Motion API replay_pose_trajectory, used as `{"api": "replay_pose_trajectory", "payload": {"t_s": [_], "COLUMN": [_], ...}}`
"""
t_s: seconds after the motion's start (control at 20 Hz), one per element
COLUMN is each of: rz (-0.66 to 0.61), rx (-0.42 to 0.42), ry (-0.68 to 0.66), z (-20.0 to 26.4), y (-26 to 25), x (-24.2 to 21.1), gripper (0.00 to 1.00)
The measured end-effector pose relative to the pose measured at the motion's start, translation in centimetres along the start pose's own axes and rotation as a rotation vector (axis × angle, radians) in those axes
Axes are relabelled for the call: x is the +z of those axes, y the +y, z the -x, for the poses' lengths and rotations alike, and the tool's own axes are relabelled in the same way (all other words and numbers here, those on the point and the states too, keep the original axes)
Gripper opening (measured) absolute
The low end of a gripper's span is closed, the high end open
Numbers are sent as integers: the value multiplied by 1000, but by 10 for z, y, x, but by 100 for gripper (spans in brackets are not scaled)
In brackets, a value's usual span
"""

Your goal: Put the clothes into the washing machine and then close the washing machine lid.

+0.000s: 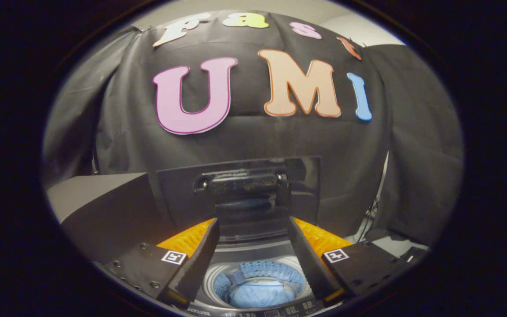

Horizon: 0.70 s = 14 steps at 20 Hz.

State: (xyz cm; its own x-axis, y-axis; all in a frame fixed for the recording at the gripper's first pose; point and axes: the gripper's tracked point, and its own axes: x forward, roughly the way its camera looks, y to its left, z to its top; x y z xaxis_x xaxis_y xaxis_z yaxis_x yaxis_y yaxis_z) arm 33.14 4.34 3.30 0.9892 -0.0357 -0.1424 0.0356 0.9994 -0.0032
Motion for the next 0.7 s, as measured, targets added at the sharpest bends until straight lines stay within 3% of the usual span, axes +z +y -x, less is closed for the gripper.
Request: {"api": "replay_pose_trajectory", "payload": {"t_s": [0.05,0.15,0.7], "rz": [16,54,22], "rx": [32,-5,-21], "ry": [5,21,-208], "z": [-3,-7,-69], "y": [10,8,25], "x": [1,5,114], "gripper": [97,98,99]}}
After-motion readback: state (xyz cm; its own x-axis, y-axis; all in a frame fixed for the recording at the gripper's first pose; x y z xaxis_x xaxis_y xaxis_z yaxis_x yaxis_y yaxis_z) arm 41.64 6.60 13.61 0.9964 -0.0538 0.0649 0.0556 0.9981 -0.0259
